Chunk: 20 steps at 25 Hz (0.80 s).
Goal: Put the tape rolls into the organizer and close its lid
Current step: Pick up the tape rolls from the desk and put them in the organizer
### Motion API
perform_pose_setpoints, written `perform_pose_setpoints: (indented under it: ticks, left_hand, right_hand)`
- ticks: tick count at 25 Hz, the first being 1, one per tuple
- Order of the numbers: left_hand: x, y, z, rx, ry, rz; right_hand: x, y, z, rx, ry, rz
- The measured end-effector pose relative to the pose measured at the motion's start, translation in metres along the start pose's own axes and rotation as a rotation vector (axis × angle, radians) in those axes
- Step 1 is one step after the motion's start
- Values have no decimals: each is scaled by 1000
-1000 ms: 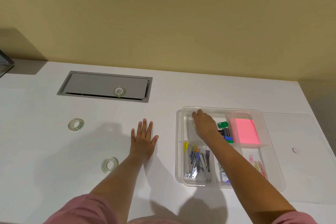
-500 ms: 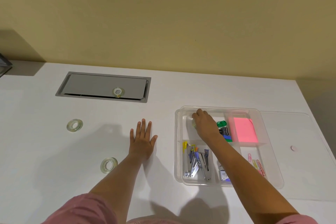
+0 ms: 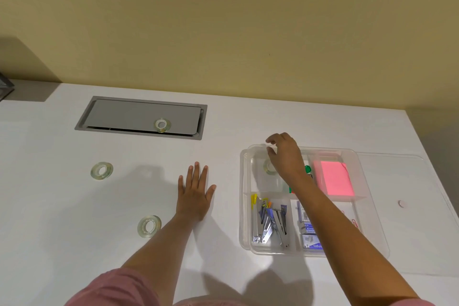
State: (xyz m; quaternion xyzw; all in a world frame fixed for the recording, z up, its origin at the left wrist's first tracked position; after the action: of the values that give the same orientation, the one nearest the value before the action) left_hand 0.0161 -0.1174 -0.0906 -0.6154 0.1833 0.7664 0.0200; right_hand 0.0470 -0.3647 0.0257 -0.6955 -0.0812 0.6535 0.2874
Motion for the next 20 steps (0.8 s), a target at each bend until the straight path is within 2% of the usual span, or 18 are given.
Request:
perform_pose_setpoints:
  ticks: [5, 20]
  left_hand:
    - [-5, -7, -7, -50, 26, 31]
    - [-34, -71, -75, -109, 111, -31]
  right_hand:
    - [5, -43, -22, -97, -4, 5]
    - [120, -173, -84, -300, -308, 139]
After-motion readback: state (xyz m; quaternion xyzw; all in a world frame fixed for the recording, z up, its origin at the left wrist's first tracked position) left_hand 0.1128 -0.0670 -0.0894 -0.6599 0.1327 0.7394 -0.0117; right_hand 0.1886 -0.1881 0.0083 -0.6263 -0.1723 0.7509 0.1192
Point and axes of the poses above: each hand's wrist, its own z-axis away from the middle knuckle, its own x-axis out of the palm, y = z × x, the point moved 5 cm from there along -z, towards the middle knuckle, and after that the axes turned 5 degrees about x, right-handed, at the moved point
